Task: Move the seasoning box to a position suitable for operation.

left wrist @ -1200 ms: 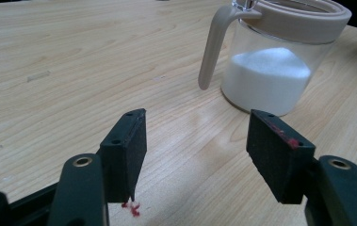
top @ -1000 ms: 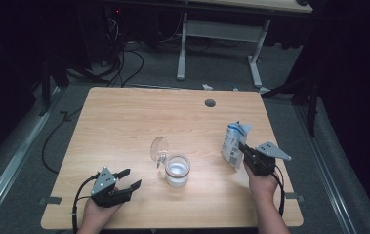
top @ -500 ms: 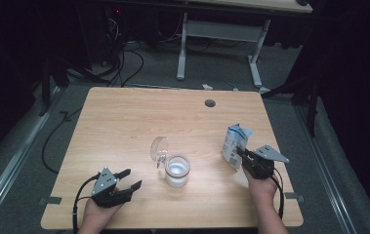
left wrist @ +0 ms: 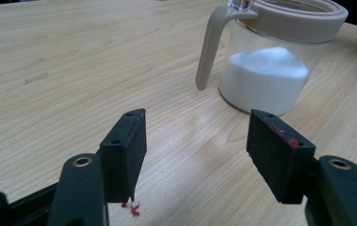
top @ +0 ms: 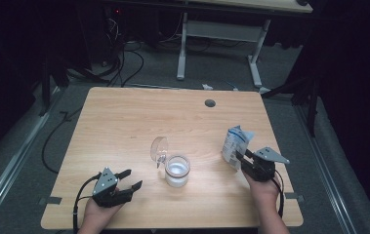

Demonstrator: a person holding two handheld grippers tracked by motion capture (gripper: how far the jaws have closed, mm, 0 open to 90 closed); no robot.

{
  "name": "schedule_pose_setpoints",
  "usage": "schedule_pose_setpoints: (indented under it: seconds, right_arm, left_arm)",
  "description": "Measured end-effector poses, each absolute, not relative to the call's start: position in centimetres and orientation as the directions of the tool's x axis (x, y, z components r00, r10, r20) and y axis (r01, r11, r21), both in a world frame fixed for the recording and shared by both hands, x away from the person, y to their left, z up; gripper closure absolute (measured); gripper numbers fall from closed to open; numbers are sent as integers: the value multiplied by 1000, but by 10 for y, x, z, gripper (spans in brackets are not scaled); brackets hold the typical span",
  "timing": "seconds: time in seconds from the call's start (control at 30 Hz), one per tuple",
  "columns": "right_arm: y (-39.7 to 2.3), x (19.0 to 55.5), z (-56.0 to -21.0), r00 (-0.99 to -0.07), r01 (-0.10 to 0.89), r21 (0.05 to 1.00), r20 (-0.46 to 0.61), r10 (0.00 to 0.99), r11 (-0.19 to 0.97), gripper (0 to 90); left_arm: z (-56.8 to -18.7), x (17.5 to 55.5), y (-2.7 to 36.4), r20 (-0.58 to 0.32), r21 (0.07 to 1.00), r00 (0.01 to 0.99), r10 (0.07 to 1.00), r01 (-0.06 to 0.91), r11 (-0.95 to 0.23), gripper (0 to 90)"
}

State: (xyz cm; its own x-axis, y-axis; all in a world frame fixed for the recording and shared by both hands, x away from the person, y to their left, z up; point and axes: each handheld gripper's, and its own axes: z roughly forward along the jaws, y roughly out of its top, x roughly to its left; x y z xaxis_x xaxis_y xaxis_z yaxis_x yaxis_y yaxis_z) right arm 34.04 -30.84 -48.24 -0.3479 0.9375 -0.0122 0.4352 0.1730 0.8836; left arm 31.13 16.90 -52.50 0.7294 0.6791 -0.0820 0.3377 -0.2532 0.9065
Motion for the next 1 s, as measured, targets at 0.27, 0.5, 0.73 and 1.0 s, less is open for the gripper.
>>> schedule_pose_setpoints:
  seconds: [0.27, 0.5, 0.73, 1.0]
  right_arm:
    - [-308, 327, -483, -346, 454, 874, -5, 938, 172, 603]
    - [-306, 314, -484, -352, 457, 873, 0, 936, 172, 596]
    - [-302, 302, -485, -366, 450, 877, 10, 931, 168, 595]
    - [-290, 292, -486, -396, 439, 879, 3, 918, 187, 595]
  left_arm:
    - [-526, 311, 167, -93, 904, 727, 680, 348, -248, 386]
    - [-528, 311, 165, -86, 903, 731, 677, 344, -256, 399]
    - [-529, 309, 163, -63, 908, 737, 673, 322, -268, 411]
    - [-528, 308, 163, -58, 914, 736, 675, 312, -262, 427]
